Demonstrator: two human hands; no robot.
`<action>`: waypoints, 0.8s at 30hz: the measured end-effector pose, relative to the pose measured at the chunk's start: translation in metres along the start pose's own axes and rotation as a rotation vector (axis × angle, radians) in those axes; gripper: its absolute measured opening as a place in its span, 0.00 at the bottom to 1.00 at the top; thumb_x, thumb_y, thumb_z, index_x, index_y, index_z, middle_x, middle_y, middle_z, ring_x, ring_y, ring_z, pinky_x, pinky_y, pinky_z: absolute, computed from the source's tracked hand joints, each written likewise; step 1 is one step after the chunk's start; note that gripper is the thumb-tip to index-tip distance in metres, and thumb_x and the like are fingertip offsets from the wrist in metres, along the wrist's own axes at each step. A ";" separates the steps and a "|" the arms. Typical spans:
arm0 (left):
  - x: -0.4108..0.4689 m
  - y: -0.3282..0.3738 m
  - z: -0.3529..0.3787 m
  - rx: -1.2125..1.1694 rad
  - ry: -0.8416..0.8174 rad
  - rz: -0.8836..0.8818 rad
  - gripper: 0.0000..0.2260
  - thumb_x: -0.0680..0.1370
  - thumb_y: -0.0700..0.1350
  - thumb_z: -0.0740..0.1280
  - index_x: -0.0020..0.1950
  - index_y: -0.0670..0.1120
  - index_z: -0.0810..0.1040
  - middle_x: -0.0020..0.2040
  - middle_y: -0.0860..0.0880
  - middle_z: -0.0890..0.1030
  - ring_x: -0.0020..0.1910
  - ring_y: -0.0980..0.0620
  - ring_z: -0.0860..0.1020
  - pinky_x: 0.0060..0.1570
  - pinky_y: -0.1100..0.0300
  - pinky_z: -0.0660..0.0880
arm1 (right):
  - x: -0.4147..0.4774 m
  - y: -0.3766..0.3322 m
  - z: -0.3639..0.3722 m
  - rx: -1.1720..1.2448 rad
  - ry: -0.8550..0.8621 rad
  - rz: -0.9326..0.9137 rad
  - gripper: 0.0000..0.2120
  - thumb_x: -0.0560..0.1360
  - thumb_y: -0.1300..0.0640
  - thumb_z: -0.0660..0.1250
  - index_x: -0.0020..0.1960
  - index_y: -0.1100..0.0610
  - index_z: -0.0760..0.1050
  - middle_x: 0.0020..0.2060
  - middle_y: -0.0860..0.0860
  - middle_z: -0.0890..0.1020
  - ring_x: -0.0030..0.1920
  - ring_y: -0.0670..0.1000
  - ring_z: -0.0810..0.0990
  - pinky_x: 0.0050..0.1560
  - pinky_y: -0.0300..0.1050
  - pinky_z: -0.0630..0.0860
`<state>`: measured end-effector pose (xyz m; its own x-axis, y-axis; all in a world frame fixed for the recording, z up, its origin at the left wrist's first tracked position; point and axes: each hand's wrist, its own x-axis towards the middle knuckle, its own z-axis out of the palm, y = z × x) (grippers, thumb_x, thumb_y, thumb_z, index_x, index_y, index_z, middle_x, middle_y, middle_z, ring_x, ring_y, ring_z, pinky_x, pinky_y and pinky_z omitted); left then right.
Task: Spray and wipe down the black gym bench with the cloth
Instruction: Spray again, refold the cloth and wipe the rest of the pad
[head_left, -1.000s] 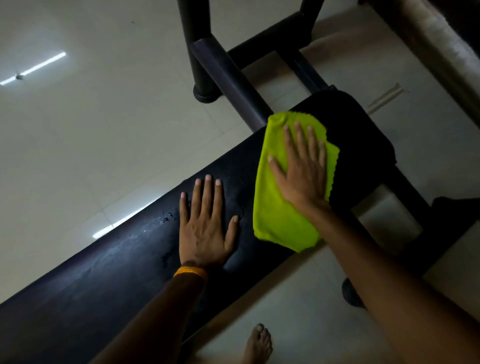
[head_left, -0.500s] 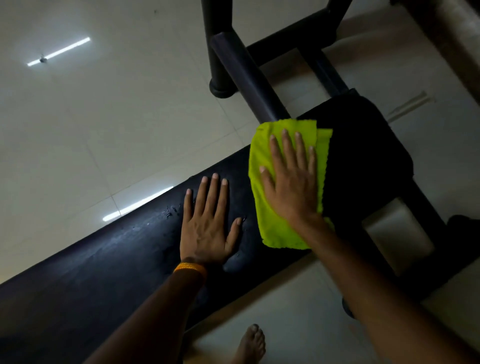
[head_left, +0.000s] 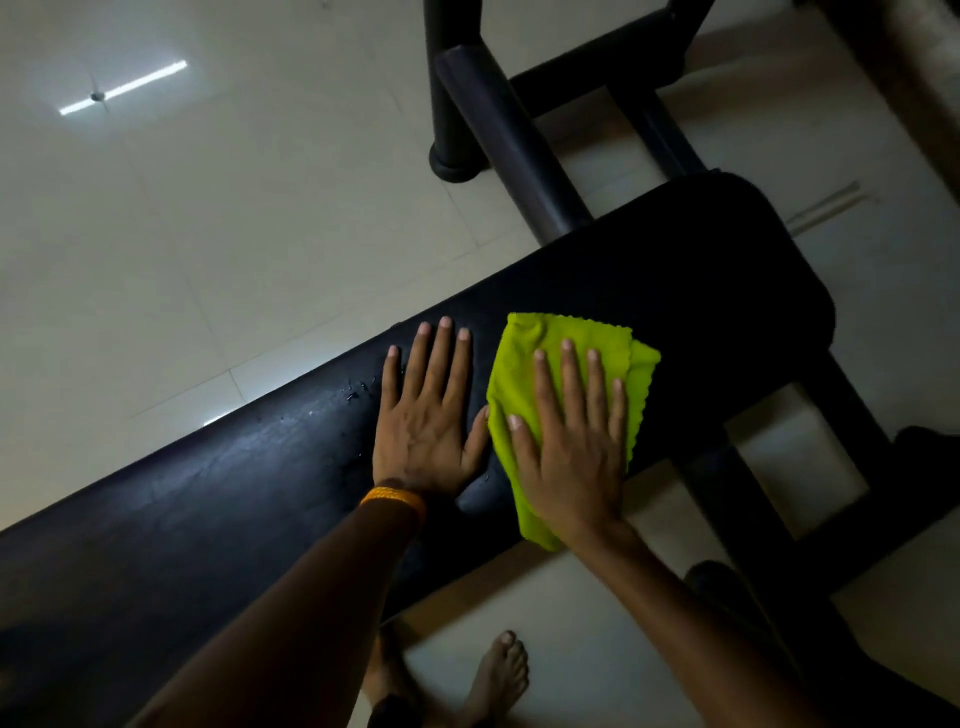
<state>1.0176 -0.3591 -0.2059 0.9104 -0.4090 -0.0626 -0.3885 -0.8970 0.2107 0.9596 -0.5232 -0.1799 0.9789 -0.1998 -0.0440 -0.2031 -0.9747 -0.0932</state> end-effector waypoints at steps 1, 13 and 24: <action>0.000 0.000 -0.001 -0.010 0.002 0.000 0.35 0.83 0.63 0.48 0.85 0.43 0.50 0.86 0.43 0.50 0.85 0.44 0.46 0.82 0.38 0.47 | 0.000 0.008 0.000 0.003 -0.016 -0.063 0.32 0.83 0.38 0.51 0.83 0.50 0.53 0.83 0.53 0.54 0.83 0.57 0.51 0.80 0.61 0.51; -0.054 -0.022 -0.030 -0.178 0.094 -0.170 0.34 0.83 0.62 0.52 0.84 0.42 0.57 0.85 0.43 0.55 0.85 0.44 0.50 0.82 0.39 0.47 | -0.017 -0.033 0.009 -0.031 -0.030 -0.106 0.32 0.82 0.37 0.52 0.83 0.49 0.54 0.83 0.54 0.54 0.83 0.60 0.50 0.80 0.64 0.49; -0.126 -0.090 -0.018 0.019 -0.014 -0.385 0.37 0.83 0.65 0.48 0.86 0.46 0.47 0.86 0.44 0.45 0.85 0.43 0.43 0.81 0.34 0.44 | 0.040 -0.061 0.007 -0.019 -0.031 -0.020 0.34 0.80 0.35 0.49 0.83 0.48 0.53 0.83 0.55 0.53 0.83 0.60 0.49 0.80 0.65 0.47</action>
<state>0.9408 -0.2239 -0.1995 0.9882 -0.0435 -0.1469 -0.0210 -0.9883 0.1511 1.0107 -0.4712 -0.1827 0.9814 -0.1773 -0.0732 -0.1828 -0.9802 -0.0757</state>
